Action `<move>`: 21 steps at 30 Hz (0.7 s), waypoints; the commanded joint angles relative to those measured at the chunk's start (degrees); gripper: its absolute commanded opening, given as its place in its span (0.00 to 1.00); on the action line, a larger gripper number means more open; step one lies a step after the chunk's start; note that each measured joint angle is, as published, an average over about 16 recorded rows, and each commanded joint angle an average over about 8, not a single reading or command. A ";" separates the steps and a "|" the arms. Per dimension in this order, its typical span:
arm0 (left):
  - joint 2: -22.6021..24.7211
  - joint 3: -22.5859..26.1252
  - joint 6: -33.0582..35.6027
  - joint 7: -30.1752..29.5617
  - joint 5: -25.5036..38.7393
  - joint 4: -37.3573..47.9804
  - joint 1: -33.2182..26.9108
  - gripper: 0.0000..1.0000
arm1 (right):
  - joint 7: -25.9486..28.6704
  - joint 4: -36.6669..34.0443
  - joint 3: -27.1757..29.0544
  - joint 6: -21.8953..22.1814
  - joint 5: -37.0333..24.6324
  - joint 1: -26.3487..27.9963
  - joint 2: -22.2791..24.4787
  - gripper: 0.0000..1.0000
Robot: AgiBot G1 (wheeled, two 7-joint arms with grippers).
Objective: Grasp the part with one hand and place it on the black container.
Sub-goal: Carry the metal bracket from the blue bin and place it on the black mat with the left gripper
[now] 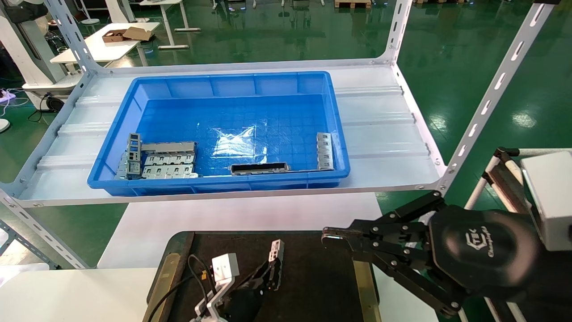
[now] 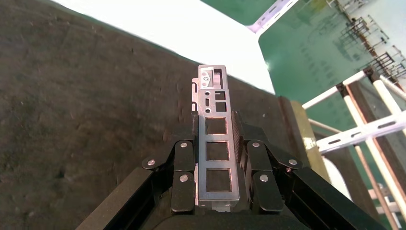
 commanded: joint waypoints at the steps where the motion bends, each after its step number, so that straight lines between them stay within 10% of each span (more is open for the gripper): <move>1: 0.60 -0.53 0.67 0.15 0.51 1.19 0.00 0.00 | 0.00 0.00 -0.01 0.00 0.00 0.00 0.00 0.00; 21: 1.73 -0.50 3.82 -0.45 1.48 7.83 -2.17 0.00 | -0.04 0.00 -0.07 0.03 0.05 0.02 0.03 0.00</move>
